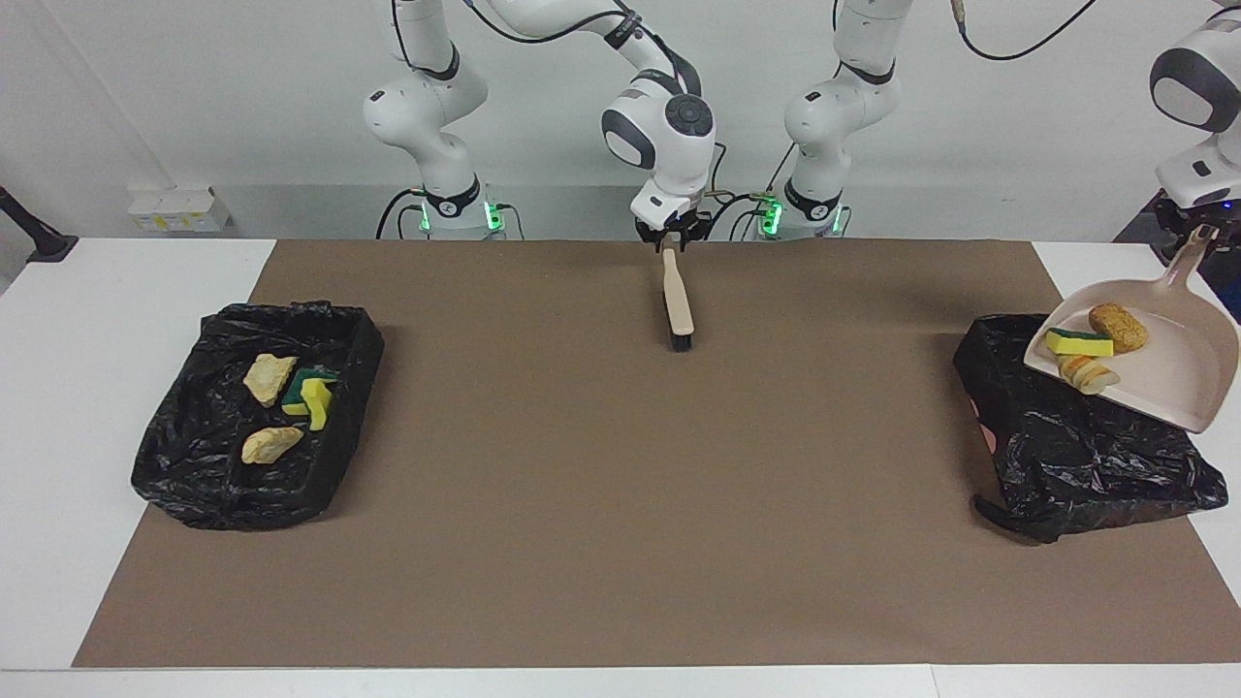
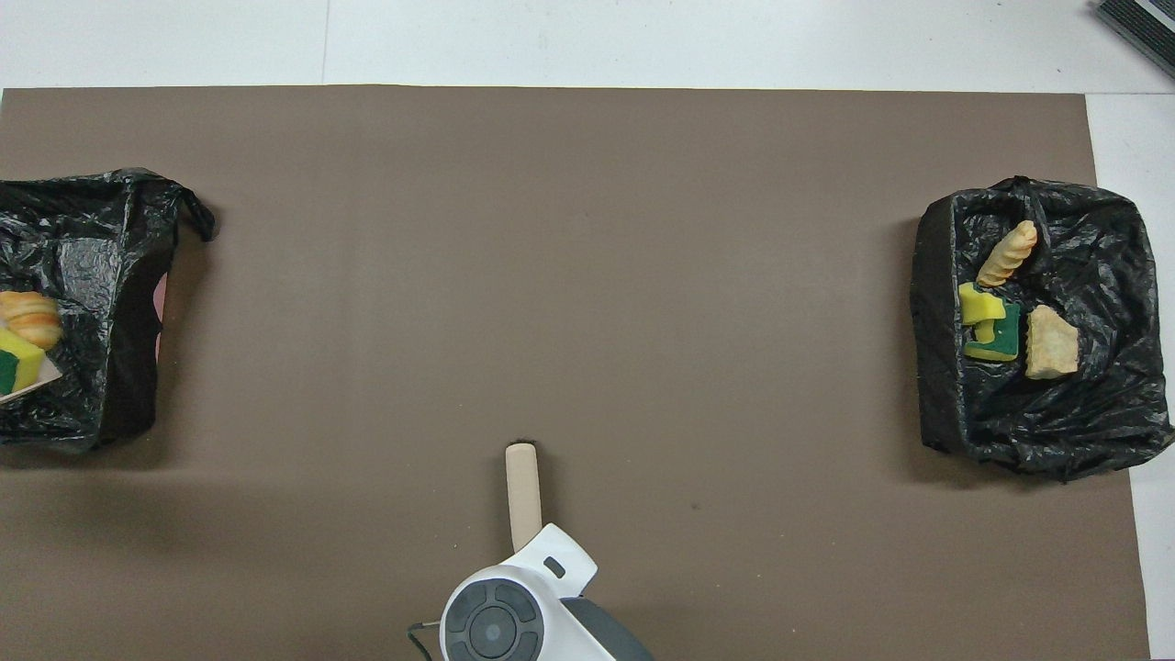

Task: Sweep and dump trash in bin

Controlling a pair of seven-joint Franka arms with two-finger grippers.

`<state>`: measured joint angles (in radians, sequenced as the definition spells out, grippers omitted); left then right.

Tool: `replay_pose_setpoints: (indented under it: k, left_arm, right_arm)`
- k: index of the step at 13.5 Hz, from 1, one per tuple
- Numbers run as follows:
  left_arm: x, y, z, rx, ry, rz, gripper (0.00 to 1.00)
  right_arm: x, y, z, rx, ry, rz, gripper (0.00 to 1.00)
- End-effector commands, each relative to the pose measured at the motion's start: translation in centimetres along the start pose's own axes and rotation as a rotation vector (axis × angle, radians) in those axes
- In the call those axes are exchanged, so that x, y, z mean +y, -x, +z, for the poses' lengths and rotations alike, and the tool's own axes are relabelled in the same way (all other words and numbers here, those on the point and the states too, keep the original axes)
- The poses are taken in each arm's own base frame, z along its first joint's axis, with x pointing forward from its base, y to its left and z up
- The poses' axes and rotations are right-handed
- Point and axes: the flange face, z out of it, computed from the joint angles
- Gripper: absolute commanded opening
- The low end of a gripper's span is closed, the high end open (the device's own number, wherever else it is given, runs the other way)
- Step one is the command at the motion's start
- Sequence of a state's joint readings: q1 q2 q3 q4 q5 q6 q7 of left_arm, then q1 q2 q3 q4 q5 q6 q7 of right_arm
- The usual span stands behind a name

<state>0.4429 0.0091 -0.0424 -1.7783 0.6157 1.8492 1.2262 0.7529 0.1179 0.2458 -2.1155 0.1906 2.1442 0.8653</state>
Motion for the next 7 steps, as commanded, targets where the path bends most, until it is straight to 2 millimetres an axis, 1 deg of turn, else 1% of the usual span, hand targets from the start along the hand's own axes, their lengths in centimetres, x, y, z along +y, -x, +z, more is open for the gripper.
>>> replay_pose_setpoints:
  k: [1, 3, 4, 5, 6, 7]
  left_arm:
    - [-1.0, -1.2, -0.3, -0.083, -0.054, 0.182, 0.00]
    - [-1.5, -1.0, -0.6, -0.132, -0.097, 0.234, 0.00]
    - [-1.7, -0.8, -1.1, -0.160, -0.112, 0.255, 0.00]
    - [-2.2, -0.9, -1.2, -0.194, -0.130, 0.285, 0.00]
    - [-3.2, -0.7, -1.8, -0.241, -0.151, 0.294, 0.00]
    - [-4.9, -0.6, -2.9, -0.249, -0.176, 0.279, 0.00]
  right_arm:
    - [0.6, -1.7, -3.4, 0.036, -0.062, 0.045, 0.74]
    - [3.5, -3.4, -7.9, 0.091, -0.107, 0.084, 0.93]
    - [5.6, -4.4, -10.2, 0.103, -0.110, 0.095, 0.98]
    - [7.4, -4.8, -11.7, 0.102, -0.101, 0.094, 1.00]
    - [8.9, -5.1, -13.1, 0.097, -0.092, 0.096, 1.00]
    - [11.0, -5.9, -14.7, 0.094, -0.085, 0.113, 1.00]
